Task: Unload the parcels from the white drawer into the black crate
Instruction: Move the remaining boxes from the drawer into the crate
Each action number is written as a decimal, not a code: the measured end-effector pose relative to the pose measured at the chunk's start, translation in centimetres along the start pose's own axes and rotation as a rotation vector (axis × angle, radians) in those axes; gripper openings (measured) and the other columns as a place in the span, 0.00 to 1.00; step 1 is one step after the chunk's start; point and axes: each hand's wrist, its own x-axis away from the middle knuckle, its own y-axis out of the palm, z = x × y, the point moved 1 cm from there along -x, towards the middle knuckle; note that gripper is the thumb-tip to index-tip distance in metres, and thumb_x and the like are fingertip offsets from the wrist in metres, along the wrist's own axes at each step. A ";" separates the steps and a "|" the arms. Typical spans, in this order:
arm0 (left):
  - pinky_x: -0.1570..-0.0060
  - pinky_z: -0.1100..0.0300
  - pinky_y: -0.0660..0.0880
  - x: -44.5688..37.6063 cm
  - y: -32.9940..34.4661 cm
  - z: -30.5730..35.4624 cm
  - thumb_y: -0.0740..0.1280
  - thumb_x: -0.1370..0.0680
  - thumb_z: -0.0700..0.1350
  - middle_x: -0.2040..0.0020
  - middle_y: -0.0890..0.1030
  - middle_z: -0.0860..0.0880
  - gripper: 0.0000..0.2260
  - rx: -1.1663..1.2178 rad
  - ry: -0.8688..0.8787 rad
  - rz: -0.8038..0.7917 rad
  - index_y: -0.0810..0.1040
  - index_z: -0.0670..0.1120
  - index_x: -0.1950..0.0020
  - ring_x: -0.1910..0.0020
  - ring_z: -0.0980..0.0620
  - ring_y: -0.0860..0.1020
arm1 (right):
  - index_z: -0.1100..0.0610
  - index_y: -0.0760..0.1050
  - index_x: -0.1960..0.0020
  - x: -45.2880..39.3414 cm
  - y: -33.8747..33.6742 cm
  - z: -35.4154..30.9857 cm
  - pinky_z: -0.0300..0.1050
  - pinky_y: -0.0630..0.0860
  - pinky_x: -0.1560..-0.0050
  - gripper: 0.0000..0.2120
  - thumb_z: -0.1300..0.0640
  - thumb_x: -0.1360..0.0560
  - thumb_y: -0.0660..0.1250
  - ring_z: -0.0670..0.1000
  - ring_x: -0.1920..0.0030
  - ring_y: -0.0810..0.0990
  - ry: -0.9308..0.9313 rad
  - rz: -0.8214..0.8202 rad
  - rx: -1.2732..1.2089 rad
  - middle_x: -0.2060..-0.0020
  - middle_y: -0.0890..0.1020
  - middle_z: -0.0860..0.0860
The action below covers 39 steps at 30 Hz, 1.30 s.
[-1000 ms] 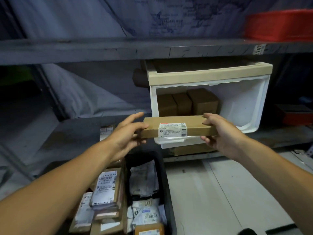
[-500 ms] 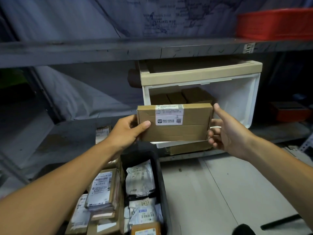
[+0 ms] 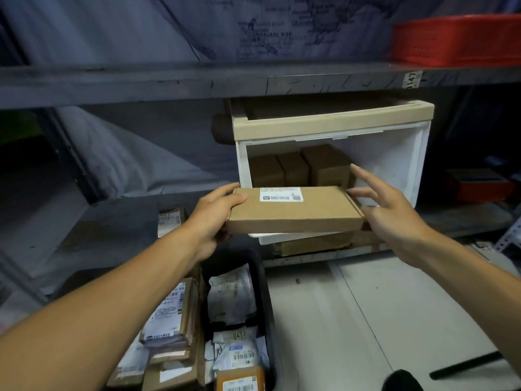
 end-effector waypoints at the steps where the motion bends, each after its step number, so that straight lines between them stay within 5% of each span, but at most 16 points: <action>1: 0.69 0.61 0.65 0.0 -0.1 0.0 0.69 0.20 0.49 0.55 0.81 0.52 0.12 0.008 -0.018 0.007 0.81 0.60 0.38 0.62 0.52 0.73 | 0.37 0.69 0.27 0.1 -0.1 0.0 0.35 0.80 0.61 0.33 0.71 0.19 0.62 0.44 0.47 0.78 -0.044 -0.026 0.035 0.42 0.78 0.43; 6: 0.72 0.62 0.66 0.2 -0.5 -0.1 0.69 0.21 0.50 0.63 0.78 0.51 0.04 0.038 -0.150 0.015 0.81 0.52 0.48 0.67 0.54 0.71 | 0.40 0.80 0.42 0.5 0.2 0.0 0.38 0.80 0.48 0.26 0.71 0.25 0.71 0.46 0.44 0.78 -0.118 -0.123 0.059 0.48 0.80 0.39; 11: 0.66 0.57 0.74 0.6 -0.9 -0.4 0.64 0.21 0.63 0.65 0.78 0.48 0.19 0.016 -0.181 -0.110 0.81 0.48 0.55 0.67 0.52 0.73 | 0.44 0.79 0.39 0.2 -0.3 0.7 0.42 0.76 0.43 0.18 0.63 0.23 0.72 0.47 0.41 0.78 -0.090 -0.119 0.071 0.46 0.82 0.43; 17: 0.47 0.49 0.78 0.9 -1.6 -0.9 0.60 0.22 0.69 0.41 0.80 0.47 0.26 -0.169 -0.146 -0.142 0.79 0.52 0.36 0.42 0.44 0.79 | 0.40 0.76 0.37 -0.2 -0.4 1.2 0.56 0.80 0.41 0.13 0.50 0.20 0.67 0.51 0.41 0.80 0.004 -0.155 0.009 0.43 0.83 0.42; 21: 0.42 0.48 0.78 1.3 -1.4 -0.9 0.66 0.20 0.60 0.49 0.86 0.48 0.17 -0.154 -0.106 -0.137 0.83 0.48 0.43 0.46 0.47 0.83 | 0.49 0.80 0.39 -0.9 -0.1 1.5 0.66 0.78 0.37 0.13 0.44 0.19 0.66 0.57 0.48 0.80 0.109 -0.139 -0.018 0.49 0.82 0.54; 27: 0.49 0.50 0.78 1.3 0.1 -0.8 0.68 0.20 0.40 0.53 0.85 0.46 0.03 -0.006 -0.059 -0.059 0.82 0.45 0.48 0.52 0.50 0.82 | 0.56 0.79 0.39 -1.5 0.5 1.5 0.50 0.76 0.51 0.19 0.42 0.19 0.65 0.56 0.48 0.82 0.309 -0.080 -0.082 0.48 0.84 0.56; 30: 0.45 0.49 0.80 1.3 0.5 -0.5 0.69 0.20 0.39 0.49 0.85 0.44 0.06 0.033 -0.057 -0.032 0.81 0.42 0.43 0.50 0.49 0.83 | 0.56 0.78 0.38 -1.4 0.5 1.4 0.49 0.75 0.52 0.20 0.41 0.20 0.66 0.56 0.49 0.80 0.328 -0.051 -0.089 0.48 0.83 0.56; 33: 0.54 0.56 0.82 1.1 0.5 -0.7 0.72 0.22 0.40 0.51 0.86 0.42 0.11 0.069 -0.061 0.027 0.80 0.39 0.41 0.54 0.50 0.84 | 0.53 0.80 0.39 -1.1 0.7 1.3 0.48 0.76 0.56 0.18 0.42 0.20 0.67 0.57 0.47 0.80 0.320 -0.020 -0.073 0.46 0.82 0.56; 39: 0.50 0.52 0.82 1.4 0.0 -1.0 0.75 0.23 0.43 0.52 0.86 0.41 0.07 0.073 -0.042 0.160 0.80 0.41 0.51 0.56 0.48 0.84 | 0.54 0.80 0.40 -0.2 1.2 0.5 0.47 0.75 0.61 0.10 0.53 0.20 0.68 0.56 0.51 0.80 0.347 0.013 -0.204 0.45 0.80 0.57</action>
